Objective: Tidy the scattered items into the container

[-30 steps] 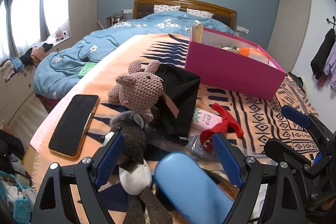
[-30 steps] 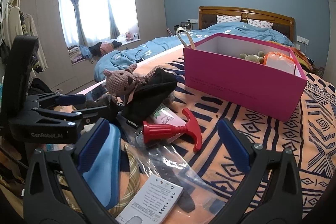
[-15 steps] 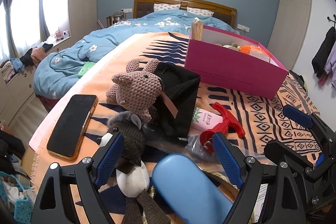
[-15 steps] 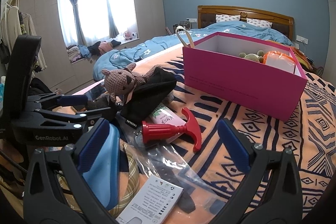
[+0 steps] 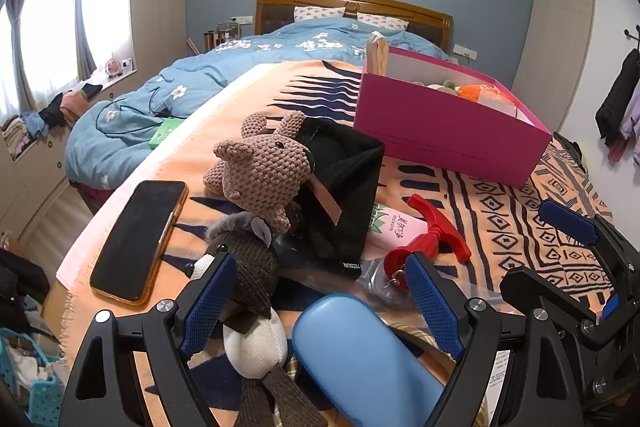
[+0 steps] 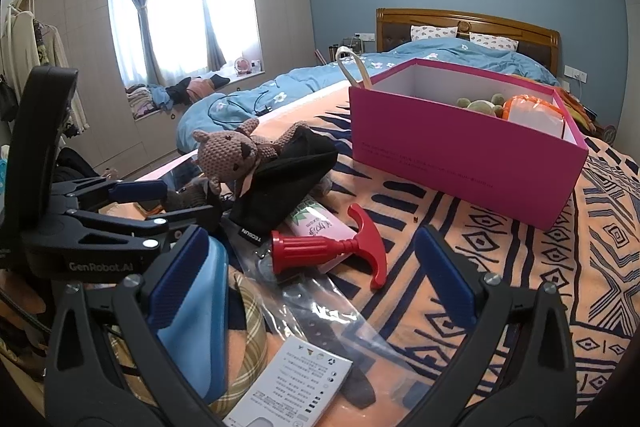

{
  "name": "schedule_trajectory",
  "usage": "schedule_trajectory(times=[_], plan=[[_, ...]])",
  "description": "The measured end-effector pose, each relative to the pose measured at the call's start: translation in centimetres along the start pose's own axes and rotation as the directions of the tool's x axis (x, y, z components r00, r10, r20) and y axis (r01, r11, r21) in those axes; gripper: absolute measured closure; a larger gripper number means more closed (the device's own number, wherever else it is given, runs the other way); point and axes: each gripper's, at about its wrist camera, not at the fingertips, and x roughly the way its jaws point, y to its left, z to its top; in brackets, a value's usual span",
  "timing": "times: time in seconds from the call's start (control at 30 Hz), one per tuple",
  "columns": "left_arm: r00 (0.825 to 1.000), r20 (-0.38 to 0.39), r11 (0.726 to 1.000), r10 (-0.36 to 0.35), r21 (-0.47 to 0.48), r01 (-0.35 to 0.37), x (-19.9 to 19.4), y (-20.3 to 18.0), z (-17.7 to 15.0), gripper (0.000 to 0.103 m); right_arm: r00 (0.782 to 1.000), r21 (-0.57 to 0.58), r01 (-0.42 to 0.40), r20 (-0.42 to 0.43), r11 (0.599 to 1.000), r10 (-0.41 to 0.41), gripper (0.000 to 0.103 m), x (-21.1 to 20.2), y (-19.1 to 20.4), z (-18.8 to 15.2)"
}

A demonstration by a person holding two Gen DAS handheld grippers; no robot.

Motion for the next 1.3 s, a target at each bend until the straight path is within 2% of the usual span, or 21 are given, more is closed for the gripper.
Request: schedule_trajectory(times=[1.3], plan=[[1.0, 0.006, 1.0, 0.012, 0.006, -0.012, 0.1, 0.12, 0.05, 0.015, 1.0, 0.005, -0.003, -0.003, 1.0, 0.003, 0.0, 0.57, 0.16, 0.04]])
